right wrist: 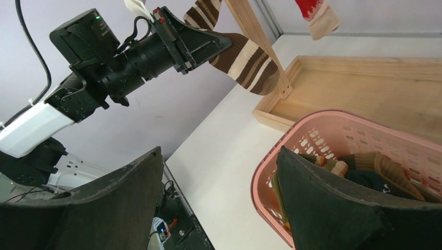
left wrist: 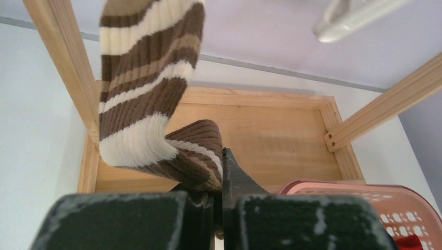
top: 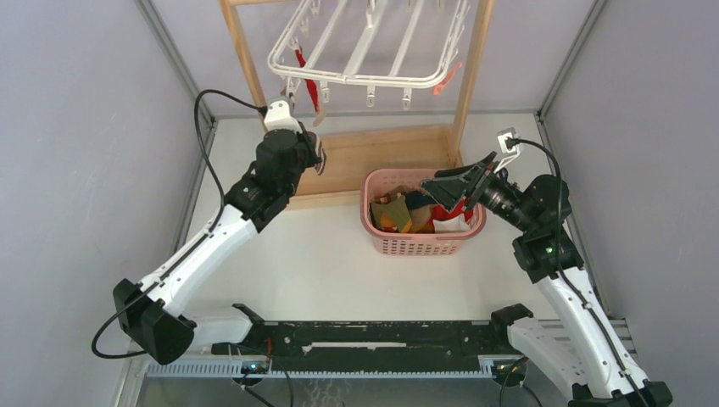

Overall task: Remove the socks clipped to the hanger
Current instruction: Remove the sock from the hanger.

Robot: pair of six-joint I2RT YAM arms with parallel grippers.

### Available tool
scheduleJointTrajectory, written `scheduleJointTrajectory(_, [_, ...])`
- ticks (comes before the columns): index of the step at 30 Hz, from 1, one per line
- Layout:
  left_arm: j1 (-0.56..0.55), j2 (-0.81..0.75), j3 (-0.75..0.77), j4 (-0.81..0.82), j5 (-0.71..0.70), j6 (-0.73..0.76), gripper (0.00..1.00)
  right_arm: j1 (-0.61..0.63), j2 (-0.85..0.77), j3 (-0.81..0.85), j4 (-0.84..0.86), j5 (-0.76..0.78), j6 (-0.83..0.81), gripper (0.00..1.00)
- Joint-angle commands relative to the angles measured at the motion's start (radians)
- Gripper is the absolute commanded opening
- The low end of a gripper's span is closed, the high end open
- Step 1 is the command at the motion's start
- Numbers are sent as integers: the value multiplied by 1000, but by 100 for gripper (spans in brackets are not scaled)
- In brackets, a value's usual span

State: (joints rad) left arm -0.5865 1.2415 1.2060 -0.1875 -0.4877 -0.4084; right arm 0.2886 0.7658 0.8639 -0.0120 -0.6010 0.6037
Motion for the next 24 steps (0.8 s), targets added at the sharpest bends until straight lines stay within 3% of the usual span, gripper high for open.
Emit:
scheduleJointTrajectory(1, [-34, -40, 1, -6, 10, 30, 0, 16, -8, -13, 17, 27, -19, 86])
scheduleJointTrajectory(24, [-178, 42, 164, -73, 37, 57, 0, 30, -6, -19, -43, 47, -48, 87])
